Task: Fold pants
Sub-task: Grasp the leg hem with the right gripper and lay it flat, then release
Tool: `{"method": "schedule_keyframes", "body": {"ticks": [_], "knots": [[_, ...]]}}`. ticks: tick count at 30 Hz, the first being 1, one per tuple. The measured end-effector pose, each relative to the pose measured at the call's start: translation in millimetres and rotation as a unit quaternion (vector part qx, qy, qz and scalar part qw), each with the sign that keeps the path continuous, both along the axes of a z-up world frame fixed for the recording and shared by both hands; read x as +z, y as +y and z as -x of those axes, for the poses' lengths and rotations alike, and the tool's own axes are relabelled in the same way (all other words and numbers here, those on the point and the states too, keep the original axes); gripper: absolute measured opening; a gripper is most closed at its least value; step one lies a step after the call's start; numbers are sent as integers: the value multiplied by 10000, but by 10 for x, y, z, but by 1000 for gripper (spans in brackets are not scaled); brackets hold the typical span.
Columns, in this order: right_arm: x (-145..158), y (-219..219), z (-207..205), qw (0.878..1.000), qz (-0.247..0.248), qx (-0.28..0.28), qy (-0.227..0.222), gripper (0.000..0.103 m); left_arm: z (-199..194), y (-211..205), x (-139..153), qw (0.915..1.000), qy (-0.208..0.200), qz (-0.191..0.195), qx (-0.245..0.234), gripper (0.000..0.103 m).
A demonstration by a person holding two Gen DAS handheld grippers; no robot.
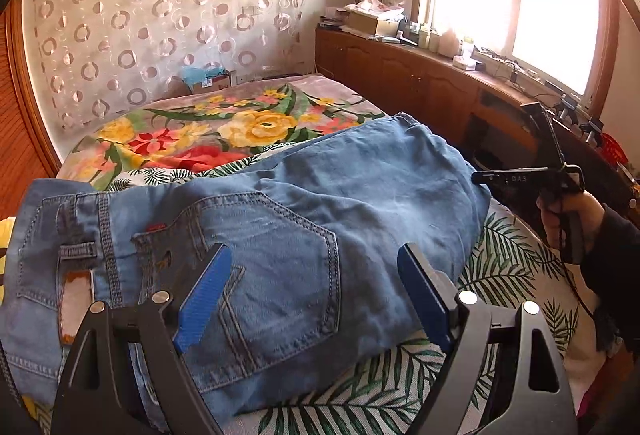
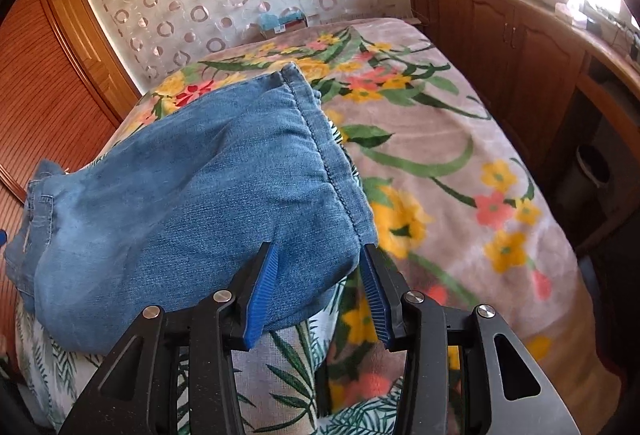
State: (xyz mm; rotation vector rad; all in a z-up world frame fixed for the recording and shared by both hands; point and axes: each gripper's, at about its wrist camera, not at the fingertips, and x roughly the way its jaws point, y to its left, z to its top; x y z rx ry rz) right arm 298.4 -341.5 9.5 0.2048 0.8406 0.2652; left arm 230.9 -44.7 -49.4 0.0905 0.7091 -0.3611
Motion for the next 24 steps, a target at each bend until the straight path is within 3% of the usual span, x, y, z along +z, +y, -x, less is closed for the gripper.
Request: {"method": "schedule_keyframes", "body": {"ticks": [2,5,13,24], "knots": [[8,-21,-49,9999,-133,52,17,12,49,11,-15,10000,9,11,40,85],[78,-11,-34,10000,-12,16,-81,2,139,30,-36,10000,9,2,74,85],[451,149,188,9972,281,144,-678,1,336,187,12,9998,-68,9,209,85],[844,926,486,9848,561,1006,-1297,1,436,552,104,9985,-221,25,504,85]]}}
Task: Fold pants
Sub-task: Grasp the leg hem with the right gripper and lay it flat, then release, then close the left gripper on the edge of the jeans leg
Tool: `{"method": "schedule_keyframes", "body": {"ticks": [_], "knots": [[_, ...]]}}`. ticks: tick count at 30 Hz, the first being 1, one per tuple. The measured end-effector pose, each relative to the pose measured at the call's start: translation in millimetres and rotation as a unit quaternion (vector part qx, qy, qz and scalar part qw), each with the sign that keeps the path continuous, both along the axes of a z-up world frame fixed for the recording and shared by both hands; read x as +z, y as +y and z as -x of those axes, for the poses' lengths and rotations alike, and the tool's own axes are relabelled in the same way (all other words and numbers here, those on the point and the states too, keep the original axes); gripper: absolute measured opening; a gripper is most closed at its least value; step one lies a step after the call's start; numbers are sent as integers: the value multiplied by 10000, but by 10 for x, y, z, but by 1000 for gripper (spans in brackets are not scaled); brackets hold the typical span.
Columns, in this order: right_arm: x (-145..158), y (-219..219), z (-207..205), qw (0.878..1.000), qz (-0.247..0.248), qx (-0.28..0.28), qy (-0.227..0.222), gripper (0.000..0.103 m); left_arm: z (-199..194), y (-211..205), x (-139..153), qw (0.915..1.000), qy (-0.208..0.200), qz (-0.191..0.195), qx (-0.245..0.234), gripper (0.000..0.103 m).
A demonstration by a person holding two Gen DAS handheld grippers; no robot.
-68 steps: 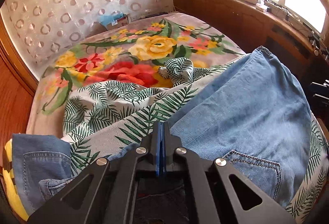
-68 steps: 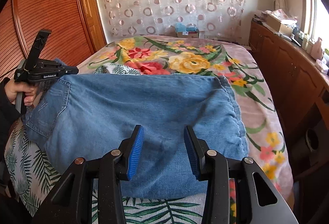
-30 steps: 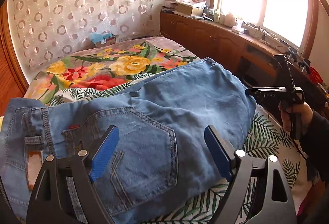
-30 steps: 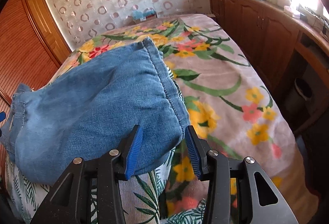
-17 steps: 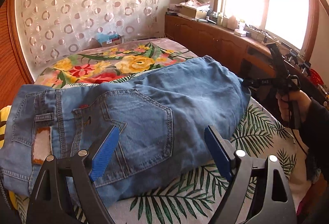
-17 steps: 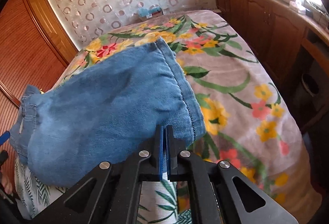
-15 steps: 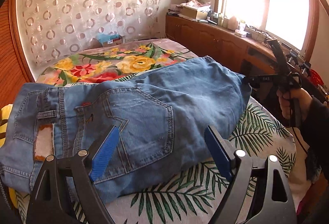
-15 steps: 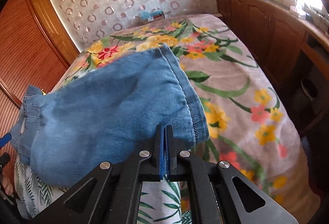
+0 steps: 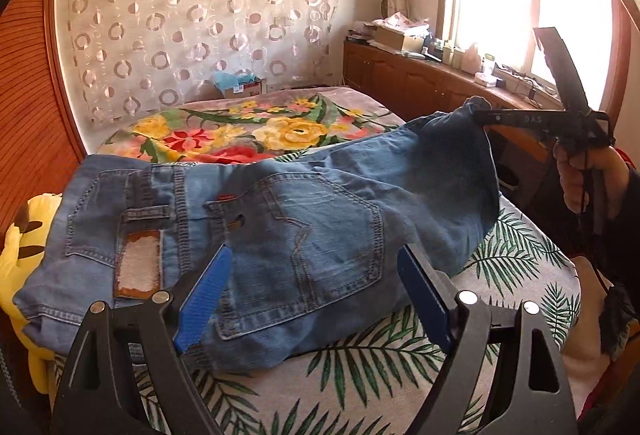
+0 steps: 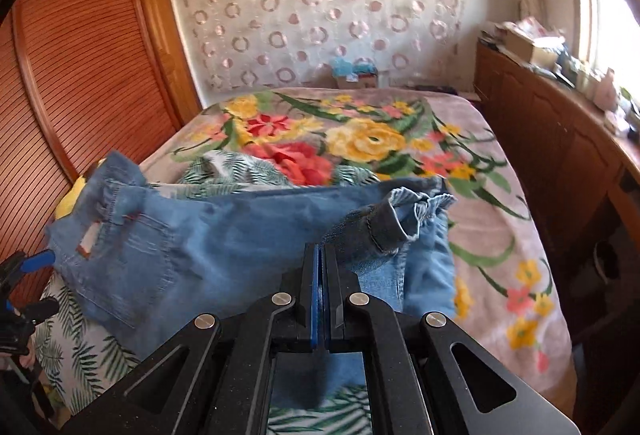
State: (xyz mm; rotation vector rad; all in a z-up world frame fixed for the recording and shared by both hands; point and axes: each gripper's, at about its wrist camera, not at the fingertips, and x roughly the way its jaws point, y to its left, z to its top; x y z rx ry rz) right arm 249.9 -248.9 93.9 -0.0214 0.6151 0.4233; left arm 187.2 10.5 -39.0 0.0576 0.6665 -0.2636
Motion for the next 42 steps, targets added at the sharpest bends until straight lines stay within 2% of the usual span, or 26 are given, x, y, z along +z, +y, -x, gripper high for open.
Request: {"method": "schedule_keyframes", "body": {"ticks": [11,16,21,24,26,28,33,38,42], "knots": [[236,877,285,9913,-77,1296,-221,1,155,397,-15,9995,-32,-26,319,85],[133,1064,240,9890,26,1474,-70,1,163,505,-32,9992,-8,-9,412,85],[131,1035,52,9913,118,1300,148,4,141,503,-72,9992,36,-13,399,85],[211,984,107,9920,103,1258,92,17,109,438,-97,9994,54,-7,348,85],[264,940,177,9932,147,1154,17,30,86,367,-116,9996,64,-8,290,85],[247,917,255,9945,171,1035,-34,34,51,275,-137,9997,61,-22,229,85],[-28,685,452,9982,249,543,-85,35,-80,-2,-180,9999,68,-63,-84,83],[-452,565,558,9997,71,123,178,36,-281,-334,-242,9983,198,-233,-496,62],[-650,576,636,9993,13,-42,365,36,-458,-590,-268,9958,315,-318,-801,61]]}}
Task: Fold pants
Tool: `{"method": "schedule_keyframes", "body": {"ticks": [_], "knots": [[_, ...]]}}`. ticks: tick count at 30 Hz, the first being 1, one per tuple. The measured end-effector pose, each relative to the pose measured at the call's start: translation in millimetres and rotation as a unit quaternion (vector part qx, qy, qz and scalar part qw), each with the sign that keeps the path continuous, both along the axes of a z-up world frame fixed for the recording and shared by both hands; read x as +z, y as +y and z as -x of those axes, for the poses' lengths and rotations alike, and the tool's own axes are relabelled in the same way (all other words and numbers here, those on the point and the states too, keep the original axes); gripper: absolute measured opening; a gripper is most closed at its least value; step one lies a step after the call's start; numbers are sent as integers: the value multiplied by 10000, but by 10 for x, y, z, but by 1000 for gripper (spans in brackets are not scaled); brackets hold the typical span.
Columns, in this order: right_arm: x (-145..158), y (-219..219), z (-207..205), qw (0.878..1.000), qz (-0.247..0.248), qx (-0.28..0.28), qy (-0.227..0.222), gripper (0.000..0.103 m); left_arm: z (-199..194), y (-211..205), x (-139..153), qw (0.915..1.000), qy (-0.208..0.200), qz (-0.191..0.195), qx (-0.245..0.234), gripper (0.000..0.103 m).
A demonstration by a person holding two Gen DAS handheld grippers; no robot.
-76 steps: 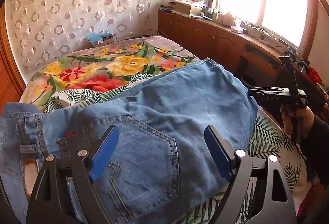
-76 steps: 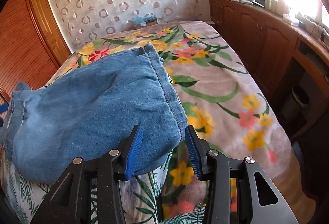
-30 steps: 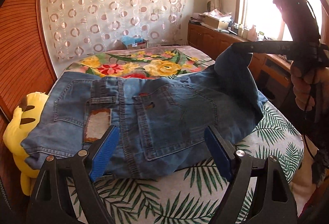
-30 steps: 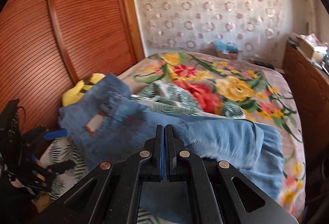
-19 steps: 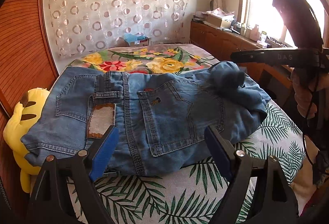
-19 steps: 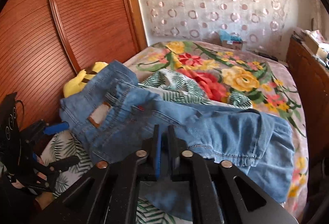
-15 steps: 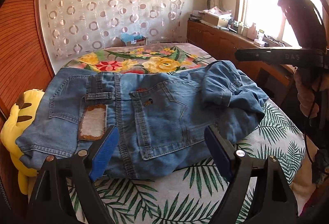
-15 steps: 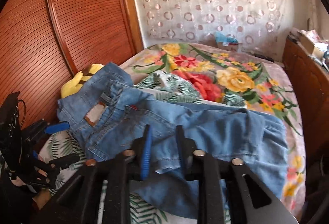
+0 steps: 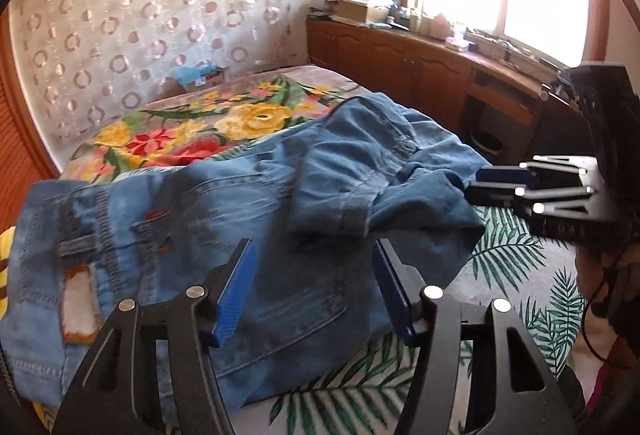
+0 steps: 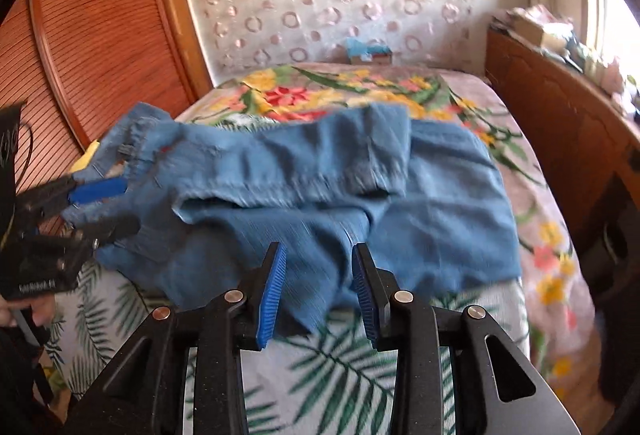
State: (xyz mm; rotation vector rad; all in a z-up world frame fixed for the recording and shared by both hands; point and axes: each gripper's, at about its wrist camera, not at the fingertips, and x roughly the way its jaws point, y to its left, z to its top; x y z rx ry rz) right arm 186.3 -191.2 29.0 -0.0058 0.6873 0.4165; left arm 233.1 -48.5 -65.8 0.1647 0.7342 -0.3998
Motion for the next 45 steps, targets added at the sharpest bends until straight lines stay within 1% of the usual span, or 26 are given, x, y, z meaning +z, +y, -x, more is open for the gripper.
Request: {"method": "schedule_keyframes", "body": {"ticks": [3,4,5,6,7,9,10,11,13,16,21,25,28,30,34,38,45], "knots": [[-53,-26,87,10000,-68,-55,44,36,-86,-168,-2,9998,20,-116,-166,60],[-62,-30,121,10000,-54,-65,49,36,-112,-219,-8,9997,25,-168,-189,57],[-74,-34,156,10000,-31,-83,38,36,-144,-256,-13,9996,43,-219,-199,52],[-89,-29,179,9999,-25,-107,27,36,-188,-299,-32,9993,85,-306,-182,50],[-97,-19,195,9999,-45,-114,29,36,-227,-326,-52,9991,121,-372,-156,45],[-111,-27,202,9999,-88,-94,40,36,-297,-344,-90,9987,192,-464,-104,32],[-97,-85,232,9999,-119,-87,43,36,-317,-334,-103,9984,205,-516,-42,21],[-61,-145,241,9998,-153,-75,42,36,-340,-309,-111,9982,226,-553,84,16],[-39,-188,255,9998,-190,-52,-3,36,-339,-271,-100,9984,282,-478,129,11],[-37,-288,275,9998,-196,2,-76,36,-253,-193,-2,9987,137,-452,183,6],[-69,-261,212,9997,-193,52,-119,36,-144,33,327,9989,-175,-254,346,5],[-102,-243,172,9996,-157,119,-211,36,-75,335,596,9975,-370,-158,575,5],[-81,-247,129,9994,-201,159,-250,36,7,651,697,9953,-462,-118,843,5],[-78,-234,105,9992,-215,191,-272,36,42,827,705,9942,-443,-69,976,5],[-102,-177,39,9988,-250,291,-289,36,122,1153,608,9914,-336,-117,1256,5],[-153,-90,-50,9982,-359,408,-248,36,195,1357,343,9895,-89,-154,1435,5],[-253,6,-241,9974,-299,652,-91,36,275,1485,-58,9869,261,-186,1580,5]]}}
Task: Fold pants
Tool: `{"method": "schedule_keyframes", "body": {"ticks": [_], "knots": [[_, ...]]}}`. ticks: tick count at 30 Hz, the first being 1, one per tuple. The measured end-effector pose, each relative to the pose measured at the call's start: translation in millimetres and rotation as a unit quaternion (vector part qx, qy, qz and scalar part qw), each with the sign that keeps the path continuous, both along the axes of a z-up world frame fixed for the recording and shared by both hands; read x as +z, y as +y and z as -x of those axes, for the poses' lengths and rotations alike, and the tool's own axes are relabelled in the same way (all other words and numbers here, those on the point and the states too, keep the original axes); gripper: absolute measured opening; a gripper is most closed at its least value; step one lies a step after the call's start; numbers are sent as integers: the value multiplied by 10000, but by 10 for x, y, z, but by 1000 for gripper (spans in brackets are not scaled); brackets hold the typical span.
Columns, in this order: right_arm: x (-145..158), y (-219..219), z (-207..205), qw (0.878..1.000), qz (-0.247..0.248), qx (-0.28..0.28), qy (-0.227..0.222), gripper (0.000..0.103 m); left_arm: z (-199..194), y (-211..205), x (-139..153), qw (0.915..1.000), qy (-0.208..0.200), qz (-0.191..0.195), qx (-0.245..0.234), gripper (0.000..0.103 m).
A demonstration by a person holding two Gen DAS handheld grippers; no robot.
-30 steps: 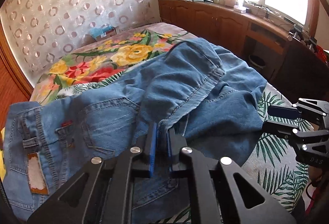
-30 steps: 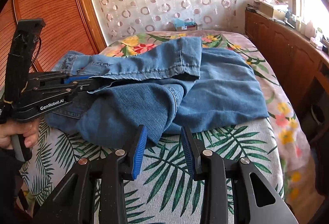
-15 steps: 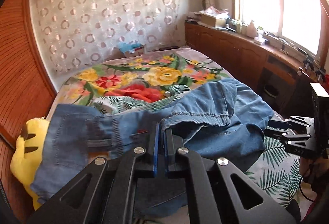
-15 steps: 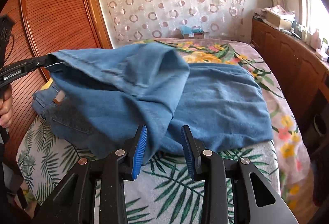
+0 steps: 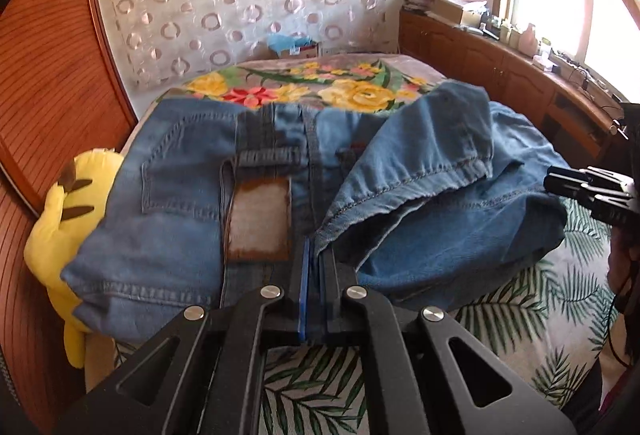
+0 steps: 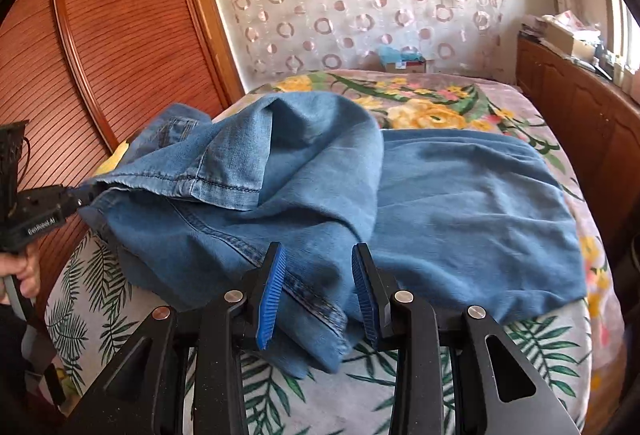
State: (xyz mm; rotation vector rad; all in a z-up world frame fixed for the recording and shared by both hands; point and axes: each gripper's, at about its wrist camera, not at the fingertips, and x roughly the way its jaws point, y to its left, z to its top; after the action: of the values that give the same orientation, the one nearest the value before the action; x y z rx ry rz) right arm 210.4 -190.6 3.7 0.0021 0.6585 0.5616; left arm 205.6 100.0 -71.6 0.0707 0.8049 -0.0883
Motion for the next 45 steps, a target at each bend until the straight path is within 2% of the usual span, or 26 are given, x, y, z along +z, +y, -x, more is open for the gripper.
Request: {"method": "schedule_keyframes", "body": {"ticks": [4,10,15,18,20,22,25,29,37,45], "knots": [[-42,23,-87,9997,177,100,104,36,28,-10,-88,10000,82,21,-33,5],[-172,-41,-138,9994,242,94,213,36,112,-35,2,9999,-20,137,-98,6],[-188,-120,-142,9996,240,65,161,36,189,-57,106,9997,-217,-13,-119,25],[-228,-50,-130,9994,281,55,177,36,232,-59,165,9993,-334,26,-138,47],[-257,46,-102,9993,311,30,187,36,239,-73,194,9991,-382,64,-178,58],[-268,93,-83,9991,401,6,132,36,231,-107,206,9989,-418,64,-187,63],[-279,141,-71,9989,471,-28,61,36,187,-168,197,9984,-491,144,-227,63],[-283,153,-49,9987,508,-49,2,36,36,-330,128,9976,-387,273,-501,63],[-289,102,-39,9988,486,-70,-10,36,-304,-835,74,9943,-202,152,-1034,63],[-266,120,5,9981,592,-112,-140,37,-542,-1167,-12,9908,54,-43,-1349,63]]}}
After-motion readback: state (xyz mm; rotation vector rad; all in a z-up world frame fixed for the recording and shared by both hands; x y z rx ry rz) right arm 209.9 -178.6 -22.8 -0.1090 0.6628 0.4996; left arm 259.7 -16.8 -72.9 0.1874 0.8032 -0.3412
